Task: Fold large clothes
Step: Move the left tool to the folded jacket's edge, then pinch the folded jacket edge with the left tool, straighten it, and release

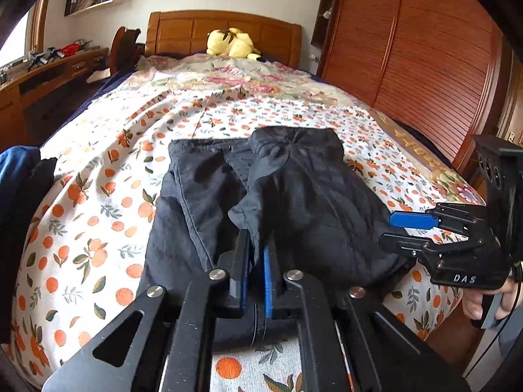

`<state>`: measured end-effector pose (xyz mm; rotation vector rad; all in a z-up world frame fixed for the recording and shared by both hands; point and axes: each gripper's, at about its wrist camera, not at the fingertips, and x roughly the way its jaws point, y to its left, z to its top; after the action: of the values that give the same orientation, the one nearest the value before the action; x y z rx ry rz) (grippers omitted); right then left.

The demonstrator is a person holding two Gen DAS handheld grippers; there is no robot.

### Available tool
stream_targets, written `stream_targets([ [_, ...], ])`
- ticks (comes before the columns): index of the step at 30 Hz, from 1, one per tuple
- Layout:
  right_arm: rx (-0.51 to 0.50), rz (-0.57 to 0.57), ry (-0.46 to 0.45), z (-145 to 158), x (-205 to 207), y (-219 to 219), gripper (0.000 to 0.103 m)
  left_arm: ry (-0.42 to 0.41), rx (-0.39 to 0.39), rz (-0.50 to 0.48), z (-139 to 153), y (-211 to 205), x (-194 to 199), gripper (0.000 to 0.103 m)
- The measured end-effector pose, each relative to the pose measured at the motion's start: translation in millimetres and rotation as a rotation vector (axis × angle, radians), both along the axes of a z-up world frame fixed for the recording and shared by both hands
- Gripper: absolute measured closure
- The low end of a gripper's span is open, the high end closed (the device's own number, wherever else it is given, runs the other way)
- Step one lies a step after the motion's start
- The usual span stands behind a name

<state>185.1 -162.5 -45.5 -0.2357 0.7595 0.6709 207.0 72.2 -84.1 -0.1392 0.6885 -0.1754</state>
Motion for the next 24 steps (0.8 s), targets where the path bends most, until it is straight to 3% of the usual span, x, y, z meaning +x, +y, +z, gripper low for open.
stream_targets([
  [6, 0.027, -0.005, -0.034, 16.6, -3.3, 3.7, 0.057, -0.061, -0.010, 0.058, 16.8, 27.3, -18.2, 0.097],
  [13, 0.048, 0.048, -0.080, 23.7, -11.3, 24.0, 0.057, -0.038, -0.007, 0.155, 12.1, 67.8, -27.8, 0.097],
  [24, -0.034, 0.097, -0.020, -27.9, -7.9, 37.4, 0.057, 0.033, 0.025, 0.151, -6.6, 72.0, -30.5, 0.097],
])
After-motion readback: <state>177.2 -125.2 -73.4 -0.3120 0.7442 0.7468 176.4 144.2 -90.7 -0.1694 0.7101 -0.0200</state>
